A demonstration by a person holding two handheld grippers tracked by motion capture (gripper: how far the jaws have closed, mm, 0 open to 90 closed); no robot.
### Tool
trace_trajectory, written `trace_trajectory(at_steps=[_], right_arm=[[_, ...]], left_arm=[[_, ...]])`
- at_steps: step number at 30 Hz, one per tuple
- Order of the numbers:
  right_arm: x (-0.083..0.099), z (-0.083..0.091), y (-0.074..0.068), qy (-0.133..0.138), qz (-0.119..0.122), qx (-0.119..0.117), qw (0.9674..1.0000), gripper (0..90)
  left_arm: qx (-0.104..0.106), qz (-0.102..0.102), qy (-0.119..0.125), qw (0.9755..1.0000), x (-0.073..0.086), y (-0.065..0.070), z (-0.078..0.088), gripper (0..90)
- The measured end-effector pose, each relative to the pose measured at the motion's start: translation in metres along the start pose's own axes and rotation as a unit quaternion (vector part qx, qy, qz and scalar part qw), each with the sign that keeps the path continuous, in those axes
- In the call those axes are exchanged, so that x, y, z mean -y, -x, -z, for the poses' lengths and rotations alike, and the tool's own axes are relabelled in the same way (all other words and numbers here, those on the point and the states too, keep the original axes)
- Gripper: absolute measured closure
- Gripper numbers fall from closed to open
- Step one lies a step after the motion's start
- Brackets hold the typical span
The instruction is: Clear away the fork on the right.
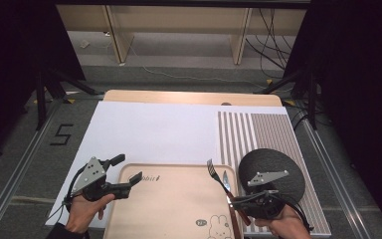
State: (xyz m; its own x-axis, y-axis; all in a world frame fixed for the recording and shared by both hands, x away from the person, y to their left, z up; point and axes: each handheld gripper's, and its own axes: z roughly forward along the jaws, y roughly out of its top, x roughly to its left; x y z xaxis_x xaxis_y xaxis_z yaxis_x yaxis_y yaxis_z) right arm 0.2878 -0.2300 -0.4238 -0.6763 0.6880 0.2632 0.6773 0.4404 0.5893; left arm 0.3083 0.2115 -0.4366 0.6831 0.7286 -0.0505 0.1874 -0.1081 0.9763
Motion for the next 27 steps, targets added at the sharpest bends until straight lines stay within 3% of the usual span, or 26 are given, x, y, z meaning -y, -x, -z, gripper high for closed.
trace_trajectory(at_steps=[2, 19, 20, 27], right_arm=[[-0.001, -0.003, -0.002, -0.002, 0.010, 0.000, 0.9999, 77.0], [-0.005, -0.028, -0.029, -0.022, 0.010, -0.034, 0.9991, 77.0], [-0.006, -0.028, -0.029, -0.033, 0.014, -0.038, 0.9986, 77.0], [-0.005, -0.036, -0.031, -0.041, 0.018, -0.046, 0.9979, 77.0]], left_arm=[[0.000, 0.000, 0.000, 1.0000, 0.000, 0.000, 0.000, 16.1], [0.004, 0.001, 0.006, 1.0000, 0.000, 0.000, -0.001, 16.2], [0.001, 0.001, 0.002, 1.0000, 0.000, 0.000, 0.000, 16.2], [0.004, 0.002, 0.006, 1.0000, 0.000, 0.000, -0.001, 16.1]])
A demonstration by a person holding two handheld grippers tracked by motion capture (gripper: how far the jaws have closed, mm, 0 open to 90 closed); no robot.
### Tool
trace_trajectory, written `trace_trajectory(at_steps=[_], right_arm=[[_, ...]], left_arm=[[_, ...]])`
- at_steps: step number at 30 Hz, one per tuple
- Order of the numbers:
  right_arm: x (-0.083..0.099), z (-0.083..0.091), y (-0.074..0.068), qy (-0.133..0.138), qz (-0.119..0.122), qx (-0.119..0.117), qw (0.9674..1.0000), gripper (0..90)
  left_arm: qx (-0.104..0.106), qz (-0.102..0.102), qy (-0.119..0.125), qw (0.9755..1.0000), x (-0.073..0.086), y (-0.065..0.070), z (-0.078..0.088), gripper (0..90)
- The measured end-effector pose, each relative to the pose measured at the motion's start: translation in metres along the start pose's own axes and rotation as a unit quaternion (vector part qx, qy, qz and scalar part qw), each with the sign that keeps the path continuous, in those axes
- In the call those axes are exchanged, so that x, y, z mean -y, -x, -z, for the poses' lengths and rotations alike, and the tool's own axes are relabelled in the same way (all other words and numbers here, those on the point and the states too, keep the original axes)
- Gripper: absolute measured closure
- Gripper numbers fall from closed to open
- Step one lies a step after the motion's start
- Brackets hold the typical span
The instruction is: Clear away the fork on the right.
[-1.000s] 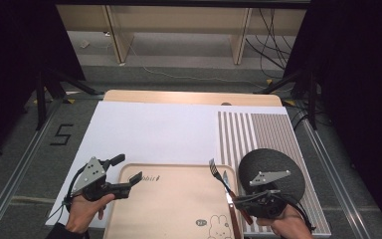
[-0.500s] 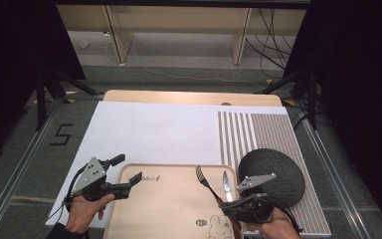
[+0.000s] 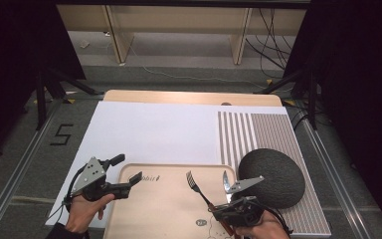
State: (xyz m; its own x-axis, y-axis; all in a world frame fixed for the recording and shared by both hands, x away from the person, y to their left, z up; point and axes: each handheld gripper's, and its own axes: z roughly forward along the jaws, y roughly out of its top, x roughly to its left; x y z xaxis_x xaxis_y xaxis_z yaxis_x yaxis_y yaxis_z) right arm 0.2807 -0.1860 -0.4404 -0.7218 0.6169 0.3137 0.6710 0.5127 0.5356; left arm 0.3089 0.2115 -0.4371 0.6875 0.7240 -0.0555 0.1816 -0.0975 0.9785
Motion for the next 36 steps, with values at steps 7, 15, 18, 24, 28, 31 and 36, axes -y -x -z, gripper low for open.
trace_trajectory(at_steps=[7, 15, 18, 24, 28, 31, 36], right_arm=[[0.000, -0.012, -0.001, -0.025, 0.005, 0.002, 0.9997, 77.0], [0.001, -0.018, -0.003, -0.044, -0.005, 0.004, 0.9990, 76.9], [0.001, -0.021, -0.003, -0.050, -0.010, 0.007, 0.9987, 76.9], [0.001, -0.026, -0.004, -0.062, -0.013, 0.024, 0.9977, 76.8], [0.002, -0.030, -0.006, -0.074, -0.008, 0.035, 0.9966, 76.5], [0.000, -0.032, -0.007, -0.079, -0.014, 0.044, 0.9958, 73.7], [-0.004, -0.028, -0.008, -0.065, -0.021, 0.041, 0.9968, 50.2]], left_arm=[[-0.003, 0.003, -0.005, 1.0000, 0.000, 0.000, 0.000, 16.1], [0.002, 0.000, 0.000, 1.0000, 0.000, 0.000, 0.000, 16.1], [-0.002, 0.003, -0.006, 1.0000, 0.000, 0.000, 0.000, 16.2], [-0.002, 0.002, -0.006, 1.0000, 0.000, 0.001, 0.000, 16.1], [-0.003, 0.003, -0.006, 1.0000, 0.000, 0.000, 0.000, 16.1], [-0.003, 0.003, -0.006, 1.0000, 0.000, 0.000, 0.000, 16.1], [-0.003, 0.002, -0.006, 1.0000, 0.000, 0.000, 0.000, 16.1]])
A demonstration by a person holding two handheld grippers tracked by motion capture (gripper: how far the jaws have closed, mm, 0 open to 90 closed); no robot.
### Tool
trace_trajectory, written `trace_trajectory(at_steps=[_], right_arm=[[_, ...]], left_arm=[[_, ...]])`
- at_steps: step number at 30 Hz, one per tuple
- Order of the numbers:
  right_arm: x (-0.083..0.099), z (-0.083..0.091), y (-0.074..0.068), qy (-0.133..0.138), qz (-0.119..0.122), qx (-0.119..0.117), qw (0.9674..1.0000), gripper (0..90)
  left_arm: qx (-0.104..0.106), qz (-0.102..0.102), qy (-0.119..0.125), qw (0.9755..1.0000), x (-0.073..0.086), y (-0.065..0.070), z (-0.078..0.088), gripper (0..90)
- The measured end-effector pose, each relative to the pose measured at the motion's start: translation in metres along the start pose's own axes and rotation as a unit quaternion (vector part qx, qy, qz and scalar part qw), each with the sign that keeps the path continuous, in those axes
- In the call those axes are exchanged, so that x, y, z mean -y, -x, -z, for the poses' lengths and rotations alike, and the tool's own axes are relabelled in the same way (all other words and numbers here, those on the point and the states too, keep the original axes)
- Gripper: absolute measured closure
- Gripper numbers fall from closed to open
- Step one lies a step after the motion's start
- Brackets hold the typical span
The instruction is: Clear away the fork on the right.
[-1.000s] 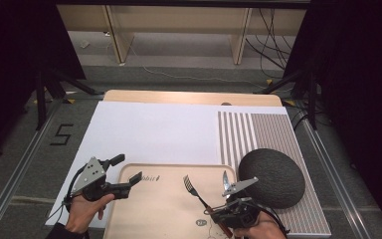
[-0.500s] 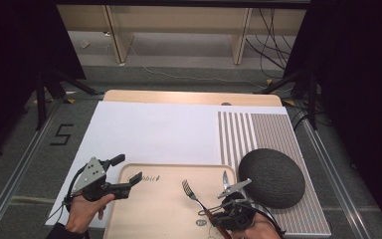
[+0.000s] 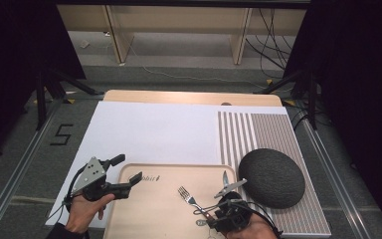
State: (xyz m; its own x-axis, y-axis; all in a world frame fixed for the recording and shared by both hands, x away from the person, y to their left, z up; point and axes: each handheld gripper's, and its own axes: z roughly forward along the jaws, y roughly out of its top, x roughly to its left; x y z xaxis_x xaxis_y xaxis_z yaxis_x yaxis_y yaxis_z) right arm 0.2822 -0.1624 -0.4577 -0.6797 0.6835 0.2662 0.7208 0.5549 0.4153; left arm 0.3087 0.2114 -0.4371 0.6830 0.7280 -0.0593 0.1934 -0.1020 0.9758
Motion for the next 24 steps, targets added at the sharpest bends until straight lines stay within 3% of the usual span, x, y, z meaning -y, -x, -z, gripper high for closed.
trace_trajectory(at_steps=[7, 16, 18, 20, 24], right_arm=[[-0.002, 0.005, -0.009, 0.012, 0.040, -0.035, 0.9985, 31.0], [-0.012, 0.006, -0.022, 0.029, 0.062, -0.044, 0.9967, 22.6], [-0.015, 0.004, -0.025, 0.028, 0.068, -0.047, 0.9962, 24.0], [-0.018, 0.002, -0.028, 0.025, 0.075, -0.034, 0.9963, 27.9], [-0.023, -0.004, -0.032, 0.021, 0.081, -0.027, 0.9961, 40.3]], left_arm=[[0.002, 0.000, 0.002, 1.0000, 0.000, 0.000, 0.000, 16.2], [0.004, 0.000, 0.003, 1.0000, -0.001, 0.000, 0.000, 16.6], [0.004, 0.000, 0.004, 1.0000, -0.001, 0.000, 0.000, 16.5], [0.005, 0.001, 0.004, 1.0000, -0.001, 0.001, 0.000, 16.6], [0.009, 0.000, 0.007, 0.9999, -0.001, 0.000, -0.001, 16.6]])
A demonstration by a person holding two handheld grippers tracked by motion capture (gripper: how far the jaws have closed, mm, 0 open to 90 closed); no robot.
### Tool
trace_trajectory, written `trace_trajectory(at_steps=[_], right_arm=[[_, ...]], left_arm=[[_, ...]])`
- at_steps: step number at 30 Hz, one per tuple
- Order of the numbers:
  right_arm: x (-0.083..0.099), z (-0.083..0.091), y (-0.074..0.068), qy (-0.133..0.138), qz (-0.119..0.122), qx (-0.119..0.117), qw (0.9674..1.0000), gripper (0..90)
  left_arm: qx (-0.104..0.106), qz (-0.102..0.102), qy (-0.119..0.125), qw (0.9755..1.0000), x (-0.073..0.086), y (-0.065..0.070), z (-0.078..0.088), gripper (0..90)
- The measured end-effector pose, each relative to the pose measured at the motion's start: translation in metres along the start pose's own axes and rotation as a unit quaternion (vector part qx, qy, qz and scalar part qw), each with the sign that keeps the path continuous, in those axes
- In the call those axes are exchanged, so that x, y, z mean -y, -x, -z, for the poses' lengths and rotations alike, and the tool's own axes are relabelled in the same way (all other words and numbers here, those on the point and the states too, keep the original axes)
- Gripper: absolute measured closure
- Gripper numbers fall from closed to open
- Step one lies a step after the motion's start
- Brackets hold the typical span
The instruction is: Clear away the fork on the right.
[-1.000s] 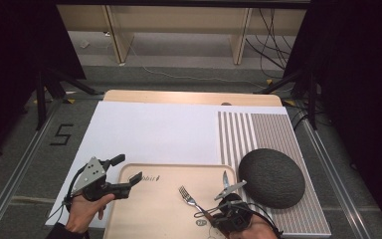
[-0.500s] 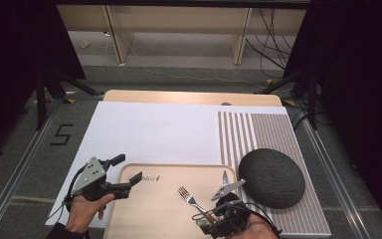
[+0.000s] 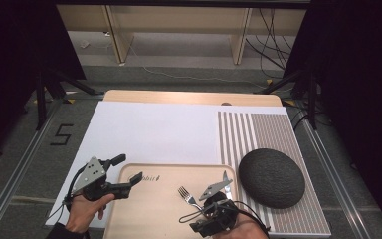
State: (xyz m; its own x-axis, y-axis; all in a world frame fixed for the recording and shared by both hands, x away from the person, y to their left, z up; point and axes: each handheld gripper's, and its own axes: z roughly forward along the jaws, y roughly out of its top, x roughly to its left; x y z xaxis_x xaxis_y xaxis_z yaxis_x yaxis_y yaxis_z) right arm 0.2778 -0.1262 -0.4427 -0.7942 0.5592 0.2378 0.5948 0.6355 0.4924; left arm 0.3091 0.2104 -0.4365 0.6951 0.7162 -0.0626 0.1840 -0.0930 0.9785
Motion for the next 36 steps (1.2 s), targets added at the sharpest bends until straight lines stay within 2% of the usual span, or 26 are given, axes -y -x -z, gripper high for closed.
trace_trajectory(at_steps=[4, 10, 13, 15, 16, 21, 26, 36], right_arm=[[-0.004, -0.006, 0.001, -0.011, -0.007, 0.019, 0.9997, 56.0], [-0.007, -0.011, 0.002, -0.019, -0.003, 0.040, 0.9990, 71.6], [-0.006, -0.014, 0.002, -0.026, 0.021, 0.054, 0.9980, 79.0], [-0.007, -0.015, 0.001, -0.032, 0.022, 0.066, 0.9971, 82.9], [-0.007, -0.016, 0.001, -0.033, 0.031, 0.068, 0.9966, 84.6], [-0.008, -0.019, -0.001, -0.040, 0.044, 0.079, 0.9951, 89.9], [-0.008, -0.022, -0.002, -0.048, 0.052, 0.087, 0.9937, 90.0], [-0.006, -0.022, 0.004, -0.064, 0.051, 0.106, 0.9909, 90.0]], left_arm=[[-0.002, 0.000, -0.002, 1.0000, 0.000, 0.000, 0.001, 16.7], [-0.002, 0.000, -0.003, 1.0000, 0.000, 0.000, 0.001, 16.7], [-0.003, 0.000, -0.002, 1.0000, 0.000, 0.000, 0.001, 16.7], [-0.003, 0.000, -0.002, 1.0000, 0.000, 0.000, 0.001, 16.7], [-0.003, -0.001, -0.002, 1.0000, 0.000, 0.000, 0.001, 16.7], [-0.001, 0.000, 0.001, 1.0000, 0.000, 0.000, 0.000, 16.7], [-0.004, 0.000, -0.002, 1.0000, 0.000, 0.000, 0.001, 16.7], [-0.003, -0.002, -0.003, 1.0000, 0.000, 0.000, 0.001, 16.7]])
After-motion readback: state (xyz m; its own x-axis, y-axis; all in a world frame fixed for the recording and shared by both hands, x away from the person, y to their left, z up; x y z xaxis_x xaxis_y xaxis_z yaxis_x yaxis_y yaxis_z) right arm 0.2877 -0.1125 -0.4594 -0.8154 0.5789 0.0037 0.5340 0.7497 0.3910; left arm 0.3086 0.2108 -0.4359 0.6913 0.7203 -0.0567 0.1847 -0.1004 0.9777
